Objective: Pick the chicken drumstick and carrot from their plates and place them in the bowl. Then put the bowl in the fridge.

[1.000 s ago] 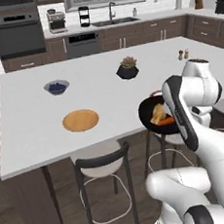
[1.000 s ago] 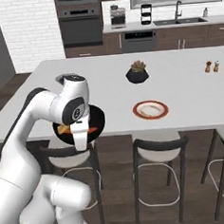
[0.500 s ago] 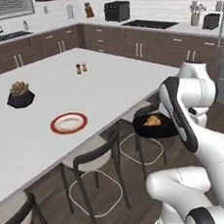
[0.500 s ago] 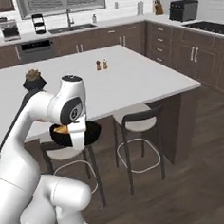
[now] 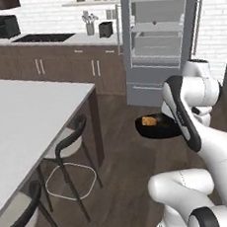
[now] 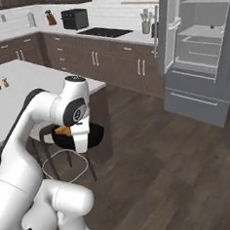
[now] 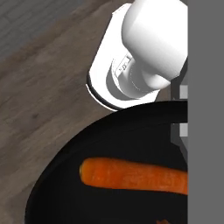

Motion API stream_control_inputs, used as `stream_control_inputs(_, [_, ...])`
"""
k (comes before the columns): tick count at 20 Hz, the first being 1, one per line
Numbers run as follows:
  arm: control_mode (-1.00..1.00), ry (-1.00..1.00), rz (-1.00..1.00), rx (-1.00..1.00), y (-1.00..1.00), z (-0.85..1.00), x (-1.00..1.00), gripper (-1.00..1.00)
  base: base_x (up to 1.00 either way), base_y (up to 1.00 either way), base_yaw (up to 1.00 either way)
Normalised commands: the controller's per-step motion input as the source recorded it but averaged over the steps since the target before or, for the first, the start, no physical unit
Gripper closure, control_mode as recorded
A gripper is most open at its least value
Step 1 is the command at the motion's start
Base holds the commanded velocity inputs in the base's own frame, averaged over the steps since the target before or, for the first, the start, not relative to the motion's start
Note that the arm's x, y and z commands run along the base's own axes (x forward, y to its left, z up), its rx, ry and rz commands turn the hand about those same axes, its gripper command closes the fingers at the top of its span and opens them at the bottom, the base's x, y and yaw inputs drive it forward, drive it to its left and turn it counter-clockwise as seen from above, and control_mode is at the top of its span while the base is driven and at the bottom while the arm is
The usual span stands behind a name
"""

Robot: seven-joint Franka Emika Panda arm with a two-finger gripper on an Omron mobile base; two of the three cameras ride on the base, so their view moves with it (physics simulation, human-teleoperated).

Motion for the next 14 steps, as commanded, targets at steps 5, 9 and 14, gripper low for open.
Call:
stream_control_inputs(5, [1.00, 0.00, 0.00, 0.00, 0.00, 0.00, 0.00, 1.00, 0.91, -0.14, -0.52])
stream_control_inputs(9, [1.00, 0.00, 0.00, 0.00, 0.00, 0.00, 0.00, 1.00, 1.00, 0.00, -0.39])
stream_control_inputs(14, [1.00, 0.00, 0.00, 0.00, 0.00, 0.00, 0.00, 1.00, 1.00, 0.04, -0.27])
